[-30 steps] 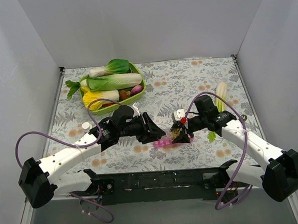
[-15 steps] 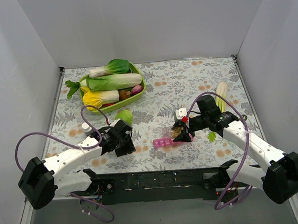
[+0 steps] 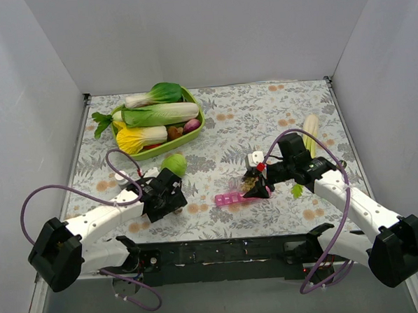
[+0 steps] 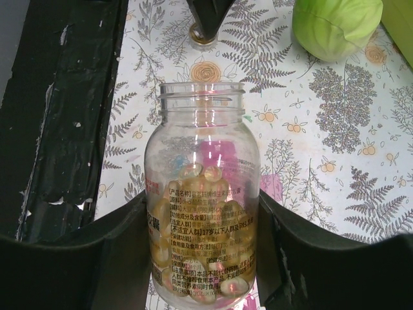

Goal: Sort the pills into containers

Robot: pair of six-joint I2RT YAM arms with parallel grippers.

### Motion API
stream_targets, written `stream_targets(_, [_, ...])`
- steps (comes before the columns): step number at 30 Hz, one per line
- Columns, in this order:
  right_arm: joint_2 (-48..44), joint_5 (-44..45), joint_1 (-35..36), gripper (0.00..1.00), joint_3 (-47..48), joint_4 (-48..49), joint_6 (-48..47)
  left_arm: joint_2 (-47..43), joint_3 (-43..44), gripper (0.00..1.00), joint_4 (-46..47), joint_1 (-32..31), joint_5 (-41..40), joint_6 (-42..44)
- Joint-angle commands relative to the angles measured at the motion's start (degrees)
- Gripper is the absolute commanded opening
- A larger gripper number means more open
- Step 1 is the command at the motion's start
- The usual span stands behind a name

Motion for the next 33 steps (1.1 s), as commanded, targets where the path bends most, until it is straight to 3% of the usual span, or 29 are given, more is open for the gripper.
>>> stream_targets(1, [-1.27, -1.79, -0.19, 0.01, -0.18, 1.55, 0.63, -5.23, 3.49, 0.86, -3.00, 0.20, -1.71, 0.34])
stream_targets(4, [-1.27, -2.31, -0.37, 0.02, -0.10, 1.38, 0.54, -6.73, 5.60, 0.87, -3.45, 0.20, -0.40, 3.94])
stream_targets(5, [-1.27, -2.49, -0.28, 0.02, -0.01, 1.21, 0.37, -7.86, 5.96, 0.88, -0.93, 0.20, 1.17, 10.57])
stream_targets(6, [-1.18, -3.10, -0.28, 0.02, -0.01, 1.12, 0.19, -9.00, 5.87, 0.91, 1.62, 0.20, 9.11, 16.29])
stream_targets(8, [-1.09, -3.98, -0.37, 0.02, -0.01, 0.15, -0.77, -13.73, 4.65, 0.98, 12.59, 0.20, 21.87, 30.41])
stream_targets(9, [-1.09, -4.94, -0.28, 0.02, 0.17, -0.11, -1.12, -15.50, 3.68, 0.98, 16.81, 0.20, 32.98, 33.19])
stream_targets(10, [-1.01, -5.38, -0.28, 0.02, 0.08, -0.20, -1.21, -17.17, 1.50, 0.98, 24.51, 0.20, 36.05, 34.96])
stream_targets(16, [-0.74, -6.62, -0.28, 0.03, 0.17, -0.64, -1.48, -28.09, -5.99, 0.98, 50.45, -0.23, 48.27, 48.33])
stream_targets(19, [-0.30, -7.15, -0.28, 0.03, 0.43, -0.55, -1.30, -25.12, -6.35, 0.98, 56.39, -0.50, 50.84, 51.23])
stream_targets(22, [0.05, -7.41, -0.37, 0.03, 0.78, -0.73, -1.30, -18.80, -3.36, 0.98, 56.49, -2.07, 51.91, 55.96])
stream_targets(33, [-0.21, -7.67, -0.28, 0.03, 0.26, -0.38, -1.04, -6.56, 3.23, 0.93, 58.86, -12.71, 41.18, 63.81])
